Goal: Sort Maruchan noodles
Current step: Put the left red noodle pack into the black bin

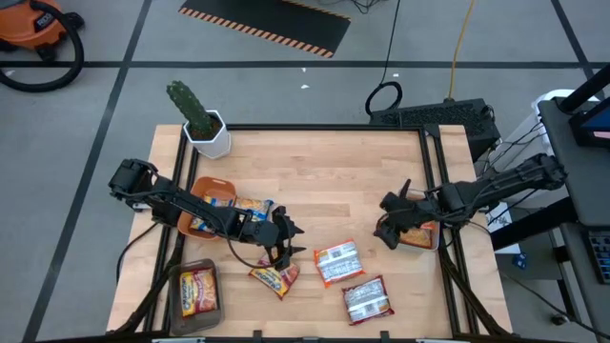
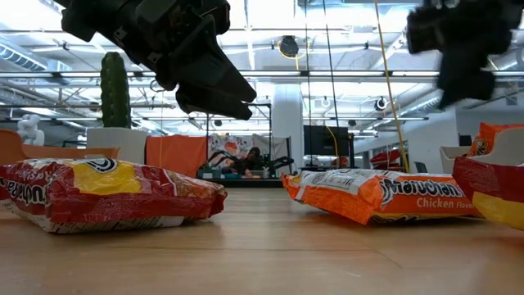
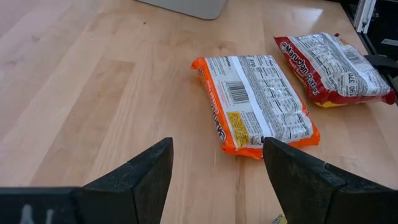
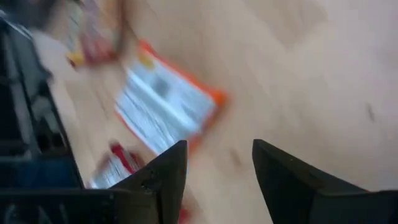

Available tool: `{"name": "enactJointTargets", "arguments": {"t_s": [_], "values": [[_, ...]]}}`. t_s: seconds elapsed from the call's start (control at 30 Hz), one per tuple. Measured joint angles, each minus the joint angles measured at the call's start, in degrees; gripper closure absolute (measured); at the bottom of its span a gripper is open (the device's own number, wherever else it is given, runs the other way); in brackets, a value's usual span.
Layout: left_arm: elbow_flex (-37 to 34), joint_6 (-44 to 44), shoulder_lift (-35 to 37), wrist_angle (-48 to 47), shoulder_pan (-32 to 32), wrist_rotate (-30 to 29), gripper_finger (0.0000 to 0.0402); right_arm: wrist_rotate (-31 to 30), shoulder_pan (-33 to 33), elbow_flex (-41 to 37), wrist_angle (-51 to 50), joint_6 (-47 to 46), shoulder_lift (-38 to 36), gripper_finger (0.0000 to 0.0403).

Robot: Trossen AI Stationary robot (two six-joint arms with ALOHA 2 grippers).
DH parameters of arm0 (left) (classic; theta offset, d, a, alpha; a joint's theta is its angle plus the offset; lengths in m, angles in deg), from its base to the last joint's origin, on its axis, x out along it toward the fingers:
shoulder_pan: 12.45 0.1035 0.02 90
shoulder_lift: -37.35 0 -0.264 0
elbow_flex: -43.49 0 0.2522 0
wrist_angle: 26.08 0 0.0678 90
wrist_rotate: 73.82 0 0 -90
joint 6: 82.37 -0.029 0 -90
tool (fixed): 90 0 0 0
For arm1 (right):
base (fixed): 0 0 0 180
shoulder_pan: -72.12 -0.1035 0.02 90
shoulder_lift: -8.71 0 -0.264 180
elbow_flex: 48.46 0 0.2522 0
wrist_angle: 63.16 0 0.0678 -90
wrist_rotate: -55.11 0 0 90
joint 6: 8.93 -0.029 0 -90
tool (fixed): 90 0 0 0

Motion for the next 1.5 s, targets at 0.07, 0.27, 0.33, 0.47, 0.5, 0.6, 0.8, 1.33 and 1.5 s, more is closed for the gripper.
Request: {"name": "enactJointTargets", "arguments": {"t_s": [0.07,0.27,0.33,0.47,0.5,0.6,0.8,1.33,1.5], "values": [[0.0,0.0,0.0,0.02,0.0,0.0,0.0149,-3.2,-0.06,0.0,4.87,2.32,0.75,0.0227],[2.7,-3.67,0.64,-6.73,-0.58,2.43,0.0149,-8.1,-0.72,0.02,20.44,9.97,7.2,0.0227],[5.66,-4.74,2.33,-18.08,-1.2,5.74,0.0149,-8.0,-0.72,0.02,24.89,11.58,9.84,0.0227],[11.1,0.11,6.37,-41.41,-3.39,5.25,0.0149,-5.4,-0.78,0.02,31.67,14.72,14.71,0.0227],[11.63,2.55,7.47,-44.05,-4.18,4.22,0.0149,-4.96,-0.89,0.03,33.19,15.33,15.91,0.0227],[11.17,8.21,10.4,-47.17,-7.79,2.1,0.0149,-3.48,-0.9,0.04,37.42,16.31,18.72,0.0227],[10.8,16.69,11.63,-51.54,-16.39,-3.16,0.0149,1.0,-1.4,0.04,39.81,17.18,20.67,0.0227],[10.75,37.84,3.23,-51.87,-30.52,-12.74,0.0149,1.37,-2.38,0.04,42.48,17.66,19.99,0.0227],[10.75,38.05,-0.78,-52.62,-30.68,-12.56,0.0149,2.26,-3.01,1.89,43.45,19.56,19.99,0.0227]]}}
